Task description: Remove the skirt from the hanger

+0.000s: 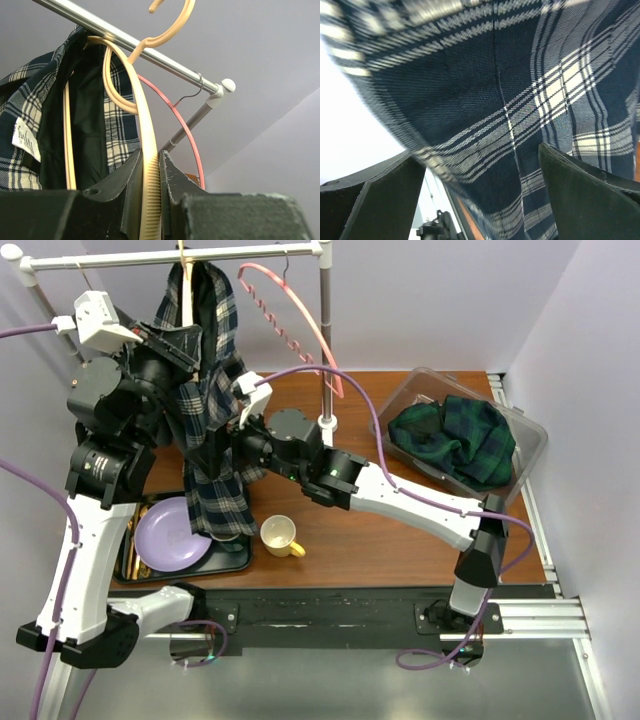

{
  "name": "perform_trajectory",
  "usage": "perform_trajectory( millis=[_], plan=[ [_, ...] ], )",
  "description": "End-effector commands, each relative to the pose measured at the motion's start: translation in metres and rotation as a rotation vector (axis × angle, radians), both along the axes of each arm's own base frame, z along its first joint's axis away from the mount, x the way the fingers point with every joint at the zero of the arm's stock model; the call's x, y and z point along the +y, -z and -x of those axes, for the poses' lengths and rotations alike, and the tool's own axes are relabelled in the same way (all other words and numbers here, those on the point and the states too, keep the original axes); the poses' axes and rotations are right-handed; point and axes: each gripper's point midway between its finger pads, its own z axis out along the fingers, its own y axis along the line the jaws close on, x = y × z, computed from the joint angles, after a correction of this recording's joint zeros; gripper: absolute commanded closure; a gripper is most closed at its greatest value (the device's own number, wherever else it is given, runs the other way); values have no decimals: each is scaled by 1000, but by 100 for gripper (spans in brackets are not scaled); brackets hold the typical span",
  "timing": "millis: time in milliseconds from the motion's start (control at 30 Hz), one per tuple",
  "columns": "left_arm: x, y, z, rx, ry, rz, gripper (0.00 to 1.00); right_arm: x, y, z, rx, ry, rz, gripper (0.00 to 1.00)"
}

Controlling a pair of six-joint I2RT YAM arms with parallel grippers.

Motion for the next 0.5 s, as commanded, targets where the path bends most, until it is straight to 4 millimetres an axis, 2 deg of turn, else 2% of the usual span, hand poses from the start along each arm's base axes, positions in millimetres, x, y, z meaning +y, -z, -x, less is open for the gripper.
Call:
perform_trajectory(
  millis=[0,100,133,167,233,267,300,333,467],
  plan=[
    [5,-70,36,-256,41,94,100,5,-23,-4,-62,10,-54,15],
    [6,-74,45,-273,51,107,100,-1,-21,-11,-72,63,-36,58],
    [7,-76,48,-276,52,108,100,-5,-14,-14,-74,81,-18,75],
    [8,-77,50,-278,52,107,100,-17,-22,-18,-91,126,-21,83],
    [11,-82,58,-281,46,105,100,-29,-16,-20,-124,160,29,100],
    [12,-84,62,-285,46,105,100,-37,-14,-23,-133,186,46,100],
    [14,-87,68,-291,44,107,100,-48,-22,-23,-166,207,54,100],
    [17,-90,74,-294,42,107,100,-54,-9,-26,-170,226,93,100],
    [21,-102,93,-311,50,110,100,-75,7,-36,-209,300,185,100]
  ],
)
